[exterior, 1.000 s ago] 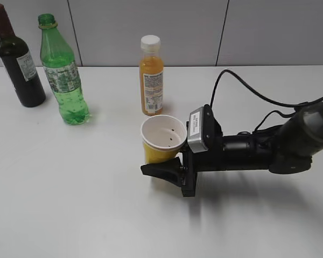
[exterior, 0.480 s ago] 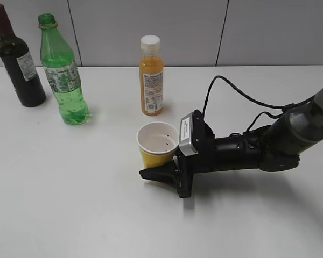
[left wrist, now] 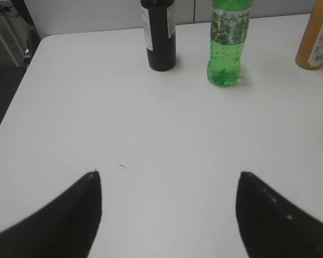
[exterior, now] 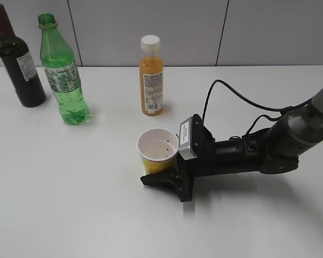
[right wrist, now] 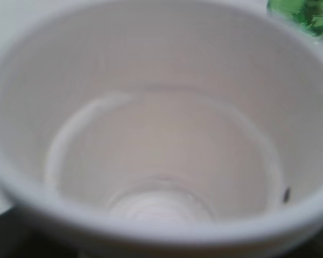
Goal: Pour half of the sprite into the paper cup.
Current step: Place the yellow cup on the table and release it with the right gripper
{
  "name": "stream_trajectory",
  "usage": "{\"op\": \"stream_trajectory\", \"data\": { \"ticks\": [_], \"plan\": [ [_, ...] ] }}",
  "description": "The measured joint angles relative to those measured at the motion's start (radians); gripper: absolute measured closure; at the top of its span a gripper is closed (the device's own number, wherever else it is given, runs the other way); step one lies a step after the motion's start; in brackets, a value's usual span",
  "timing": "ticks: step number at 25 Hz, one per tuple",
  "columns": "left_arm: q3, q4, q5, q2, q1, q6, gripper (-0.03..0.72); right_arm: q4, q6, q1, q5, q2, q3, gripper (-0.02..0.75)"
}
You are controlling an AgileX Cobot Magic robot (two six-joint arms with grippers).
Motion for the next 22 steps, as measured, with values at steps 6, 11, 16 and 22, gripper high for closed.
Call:
{"op": "stream_trajectory", "data": {
  "ticks": [6, 11, 16, 22],
  "plan": [
    [0.000, 0.000, 0.000, 0.000, 0.000, 0.000, 0.099, 0.000, -0.002, 0.000, 0.008, 0.001, 0.000, 0.082],
    [0.000, 0.000, 0.000, 0.000, 0.000, 0.000, 0.099, 0.000, -0.004, -0.005, 0.021, 0.001, 0.003, 0.073],
    [0.000, 0.000, 0.000, 0.000, 0.000, 0.000, 0.099, 0.009, -0.028, -0.041, 0.017, -0.023, 0.068, 0.073],
    [0.000, 0.000, 0.000, 0.000, 0.000, 0.000, 0.099, 0.026, -0.084, -0.128, 0.022, -0.090, 0.194, 0.073]
  ]
}}
